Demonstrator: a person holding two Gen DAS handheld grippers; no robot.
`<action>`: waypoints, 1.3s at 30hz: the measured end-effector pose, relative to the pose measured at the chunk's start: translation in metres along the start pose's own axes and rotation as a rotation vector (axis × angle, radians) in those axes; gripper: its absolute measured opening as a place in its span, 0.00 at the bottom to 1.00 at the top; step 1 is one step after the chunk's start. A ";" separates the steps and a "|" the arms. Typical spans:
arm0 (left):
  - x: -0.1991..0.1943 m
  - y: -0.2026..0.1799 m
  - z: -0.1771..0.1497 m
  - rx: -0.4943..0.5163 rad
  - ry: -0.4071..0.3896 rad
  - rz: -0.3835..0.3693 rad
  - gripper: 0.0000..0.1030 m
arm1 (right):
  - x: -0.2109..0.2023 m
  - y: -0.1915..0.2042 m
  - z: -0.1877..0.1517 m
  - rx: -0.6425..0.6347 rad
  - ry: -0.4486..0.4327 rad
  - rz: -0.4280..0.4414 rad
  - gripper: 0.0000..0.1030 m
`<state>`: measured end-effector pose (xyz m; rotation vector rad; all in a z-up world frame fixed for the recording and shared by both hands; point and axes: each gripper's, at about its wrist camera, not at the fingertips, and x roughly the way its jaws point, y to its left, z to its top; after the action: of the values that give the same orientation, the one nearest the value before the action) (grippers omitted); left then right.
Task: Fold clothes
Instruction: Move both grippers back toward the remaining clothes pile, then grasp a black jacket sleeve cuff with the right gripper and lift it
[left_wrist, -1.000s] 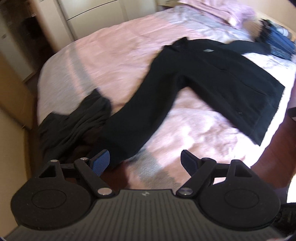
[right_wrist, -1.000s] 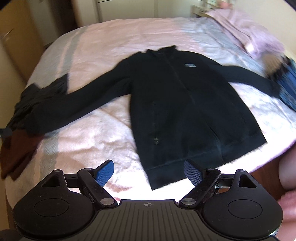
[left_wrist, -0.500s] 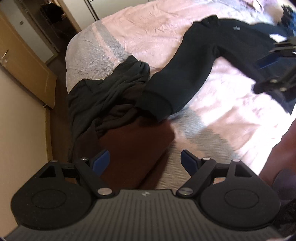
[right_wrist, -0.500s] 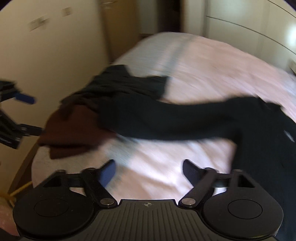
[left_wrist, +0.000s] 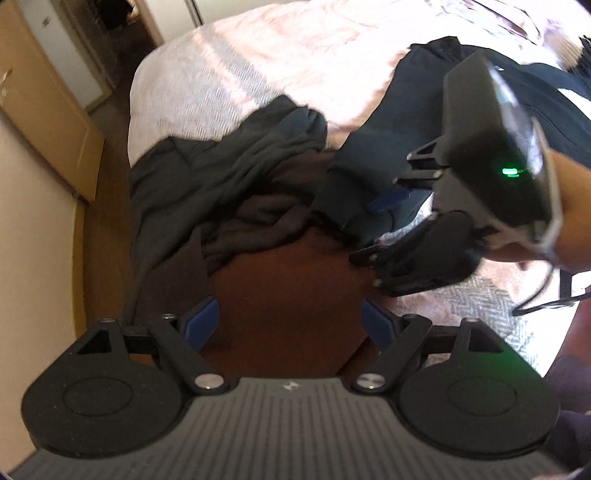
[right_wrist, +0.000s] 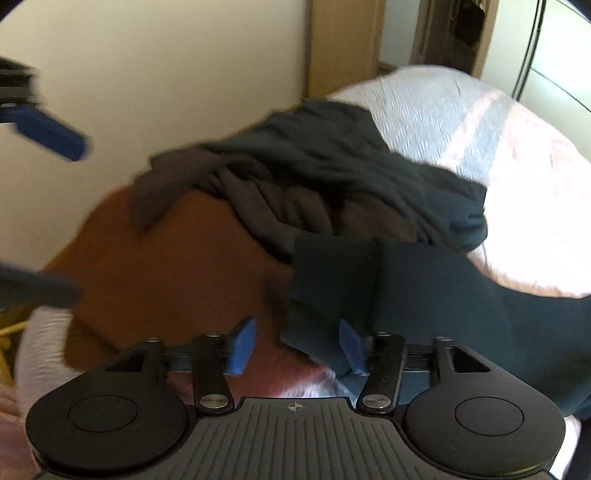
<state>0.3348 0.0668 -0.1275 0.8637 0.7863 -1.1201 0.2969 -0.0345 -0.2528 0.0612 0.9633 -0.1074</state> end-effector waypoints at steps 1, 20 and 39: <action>0.002 0.001 -0.003 -0.005 0.008 -0.002 0.79 | 0.011 -0.001 0.000 0.012 0.010 -0.009 0.67; 0.009 -0.009 -0.001 -0.016 -0.010 -0.055 0.79 | -0.016 -0.003 -0.010 -0.152 -0.031 -0.152 0.10; 0.020 -0.122 0.142 0.140 -0.128 -0.146 0.79 | -0.249 -0.319 -0.042 0.777 -0.638 -0.159 0.09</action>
<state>0.2366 -0.0918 -0.1029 0.8517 0.6786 -1.3592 0.0837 -0.3310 -0.0741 0.6285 0.2430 -0.6080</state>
